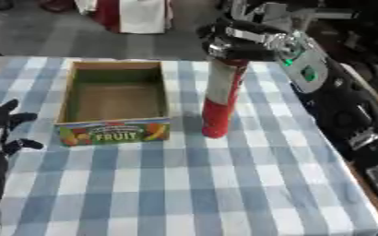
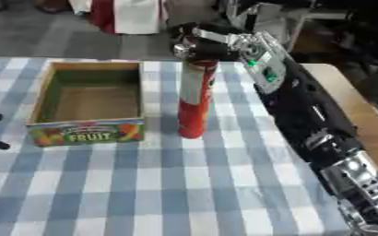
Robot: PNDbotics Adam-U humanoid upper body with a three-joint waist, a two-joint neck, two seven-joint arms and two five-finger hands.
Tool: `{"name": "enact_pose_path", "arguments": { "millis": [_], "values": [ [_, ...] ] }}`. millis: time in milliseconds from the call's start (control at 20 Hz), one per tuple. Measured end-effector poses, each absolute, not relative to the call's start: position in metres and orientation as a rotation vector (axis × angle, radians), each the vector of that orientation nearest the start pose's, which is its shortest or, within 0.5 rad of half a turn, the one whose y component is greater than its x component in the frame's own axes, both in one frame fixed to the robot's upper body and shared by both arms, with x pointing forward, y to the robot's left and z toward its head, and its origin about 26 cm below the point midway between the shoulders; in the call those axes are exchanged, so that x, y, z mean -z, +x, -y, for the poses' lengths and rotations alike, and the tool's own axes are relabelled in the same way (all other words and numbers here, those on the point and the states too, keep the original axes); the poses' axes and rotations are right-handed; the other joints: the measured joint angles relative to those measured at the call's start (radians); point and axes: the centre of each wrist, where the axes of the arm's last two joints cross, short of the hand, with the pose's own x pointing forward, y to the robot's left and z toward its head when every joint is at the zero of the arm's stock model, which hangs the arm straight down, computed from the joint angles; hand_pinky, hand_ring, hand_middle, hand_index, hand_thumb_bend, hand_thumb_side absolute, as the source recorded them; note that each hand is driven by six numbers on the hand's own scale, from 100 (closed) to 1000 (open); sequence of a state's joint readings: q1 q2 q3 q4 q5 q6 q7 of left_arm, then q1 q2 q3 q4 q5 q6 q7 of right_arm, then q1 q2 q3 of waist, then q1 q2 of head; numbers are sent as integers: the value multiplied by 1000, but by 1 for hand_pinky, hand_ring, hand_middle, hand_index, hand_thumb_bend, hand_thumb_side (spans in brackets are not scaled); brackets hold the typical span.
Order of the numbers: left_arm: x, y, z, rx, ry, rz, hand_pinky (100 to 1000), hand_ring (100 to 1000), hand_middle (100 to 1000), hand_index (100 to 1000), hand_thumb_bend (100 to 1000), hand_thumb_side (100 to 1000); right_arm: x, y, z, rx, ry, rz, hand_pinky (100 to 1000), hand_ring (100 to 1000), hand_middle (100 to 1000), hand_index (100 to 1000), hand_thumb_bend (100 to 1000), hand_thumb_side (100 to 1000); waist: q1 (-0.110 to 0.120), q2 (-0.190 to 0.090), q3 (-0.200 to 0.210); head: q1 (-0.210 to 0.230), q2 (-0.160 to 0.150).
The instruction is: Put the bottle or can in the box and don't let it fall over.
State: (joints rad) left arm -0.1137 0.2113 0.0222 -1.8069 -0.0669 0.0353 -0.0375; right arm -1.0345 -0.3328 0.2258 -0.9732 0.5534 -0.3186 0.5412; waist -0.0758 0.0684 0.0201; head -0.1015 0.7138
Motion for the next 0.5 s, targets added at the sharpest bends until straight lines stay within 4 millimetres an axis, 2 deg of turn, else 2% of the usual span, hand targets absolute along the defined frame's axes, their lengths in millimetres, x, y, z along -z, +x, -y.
{"name": "enact_pose_path", "arguments": {
  "millis": [500],
  "values": [
    [-94,297,-276,272,188,1867,547,927,703,954,353,988,-224,481,200,-1649,-379,1689,845,899,899,1000,100,983,0,0,0,-1,-3]
  ]
}}
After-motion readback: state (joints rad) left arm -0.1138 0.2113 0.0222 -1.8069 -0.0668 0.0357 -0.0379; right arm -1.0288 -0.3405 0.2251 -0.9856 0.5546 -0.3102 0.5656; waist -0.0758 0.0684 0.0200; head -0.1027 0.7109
